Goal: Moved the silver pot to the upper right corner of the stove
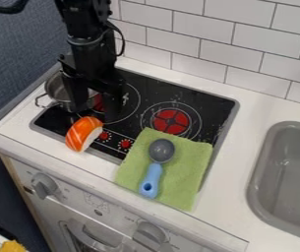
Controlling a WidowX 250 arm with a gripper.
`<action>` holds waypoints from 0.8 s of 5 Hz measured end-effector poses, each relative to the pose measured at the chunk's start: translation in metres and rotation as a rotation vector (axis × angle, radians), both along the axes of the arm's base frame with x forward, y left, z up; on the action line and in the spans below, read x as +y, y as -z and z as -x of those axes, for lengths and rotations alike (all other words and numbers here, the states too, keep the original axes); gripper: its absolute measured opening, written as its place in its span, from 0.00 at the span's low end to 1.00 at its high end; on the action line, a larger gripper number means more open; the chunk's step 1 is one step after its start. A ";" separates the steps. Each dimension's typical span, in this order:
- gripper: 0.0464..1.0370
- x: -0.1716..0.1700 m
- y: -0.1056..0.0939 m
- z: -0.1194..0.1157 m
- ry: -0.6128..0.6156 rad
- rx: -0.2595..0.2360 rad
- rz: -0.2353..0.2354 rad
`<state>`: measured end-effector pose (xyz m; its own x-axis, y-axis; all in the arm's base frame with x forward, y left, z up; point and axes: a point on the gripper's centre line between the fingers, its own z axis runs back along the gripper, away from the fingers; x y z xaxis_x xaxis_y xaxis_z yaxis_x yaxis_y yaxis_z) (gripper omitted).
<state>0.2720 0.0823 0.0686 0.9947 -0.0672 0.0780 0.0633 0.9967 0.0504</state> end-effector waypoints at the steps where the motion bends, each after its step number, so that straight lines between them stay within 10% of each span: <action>1: 0.96 0.000 0.008 0.001 -0.003 0.026 0.008; 4: 0.96 0.055 -0.002 -0.057 -0.105 -0.028 -0.071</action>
<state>0.3285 0.1377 0.0704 0.9940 0.0311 0.1049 -0.0439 0.9916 0.1213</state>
